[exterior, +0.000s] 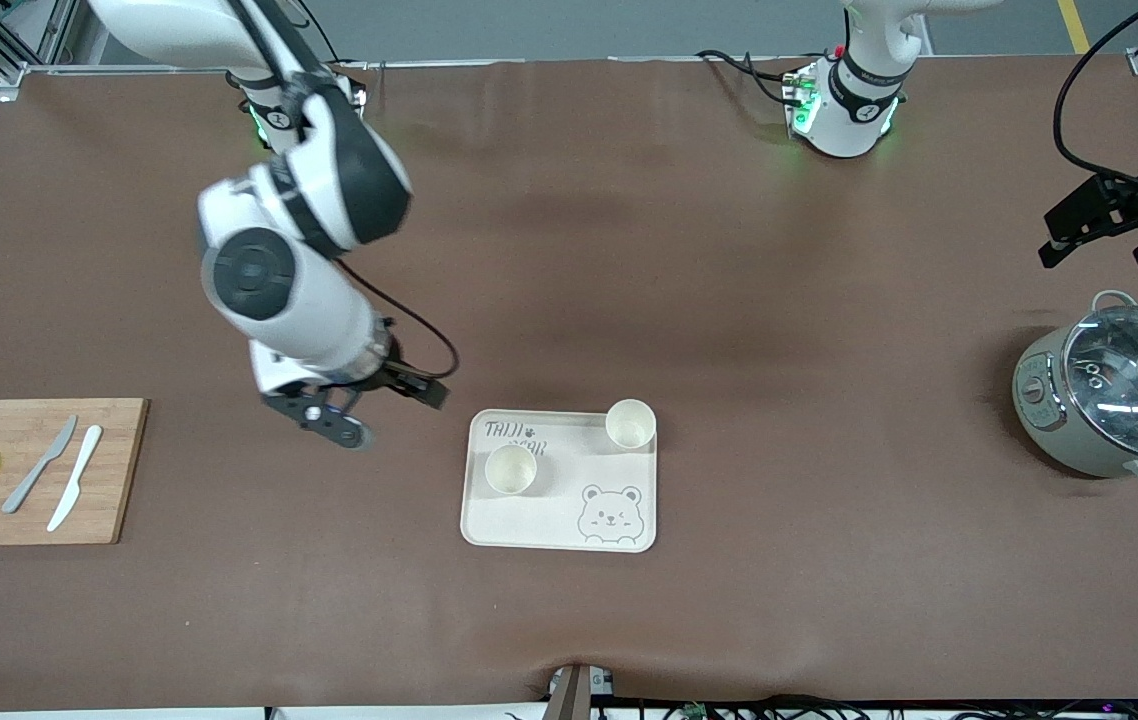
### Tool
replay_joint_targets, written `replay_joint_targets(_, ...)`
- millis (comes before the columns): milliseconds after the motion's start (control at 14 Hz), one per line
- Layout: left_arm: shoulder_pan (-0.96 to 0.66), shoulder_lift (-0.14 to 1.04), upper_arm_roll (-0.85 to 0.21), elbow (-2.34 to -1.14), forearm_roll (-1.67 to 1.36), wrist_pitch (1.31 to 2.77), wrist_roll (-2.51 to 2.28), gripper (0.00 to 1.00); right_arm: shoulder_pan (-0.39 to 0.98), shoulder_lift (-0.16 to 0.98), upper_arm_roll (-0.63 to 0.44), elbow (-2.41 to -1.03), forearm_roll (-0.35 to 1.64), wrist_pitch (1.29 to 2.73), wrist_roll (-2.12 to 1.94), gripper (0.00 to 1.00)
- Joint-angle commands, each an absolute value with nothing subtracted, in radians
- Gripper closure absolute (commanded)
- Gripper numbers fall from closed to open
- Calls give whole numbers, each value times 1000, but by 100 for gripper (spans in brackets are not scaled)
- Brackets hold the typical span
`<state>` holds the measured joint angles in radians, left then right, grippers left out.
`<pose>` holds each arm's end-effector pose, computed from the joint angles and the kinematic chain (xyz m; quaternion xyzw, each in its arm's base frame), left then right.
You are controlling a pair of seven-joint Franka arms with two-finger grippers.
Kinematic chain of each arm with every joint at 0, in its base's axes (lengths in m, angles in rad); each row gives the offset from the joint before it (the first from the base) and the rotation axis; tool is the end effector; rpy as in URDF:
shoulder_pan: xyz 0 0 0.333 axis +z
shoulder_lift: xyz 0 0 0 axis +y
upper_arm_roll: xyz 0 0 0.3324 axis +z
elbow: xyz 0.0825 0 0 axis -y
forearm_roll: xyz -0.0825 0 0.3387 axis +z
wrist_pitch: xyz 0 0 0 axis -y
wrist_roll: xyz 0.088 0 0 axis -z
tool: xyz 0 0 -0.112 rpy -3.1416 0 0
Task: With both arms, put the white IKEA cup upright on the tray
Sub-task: 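Open the right gripper and raise it away from the tray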
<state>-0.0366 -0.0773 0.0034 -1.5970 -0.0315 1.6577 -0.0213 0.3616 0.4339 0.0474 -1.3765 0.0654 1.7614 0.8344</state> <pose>0.4928 -0.0196 0.6717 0.9975 -0.0056 0.0685 0.0178 0.5922 0.2570 0.4841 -0.9744 0.2196 0.0441 0.0200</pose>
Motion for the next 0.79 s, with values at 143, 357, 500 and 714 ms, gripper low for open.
replay_joint_targets(143,-49,-51,23,-1545,-28,1621,37,0,223,350,60,-1401,91,1651,599,0)
replay_joint_targets(357,-67,3,21,-1508,-28,1577,37,0,149,336,58,-1401,91,1618,471,0)
replay_joint_targets(500,-86,92,21,-1410,-20,1478,37,0,106,336,57,-1397,91,1602,395,0)
replay_joint_targets(714,-112,129,8,-1390,34,1437,63,0,63,336,57,-1396,91,1600,316,0)
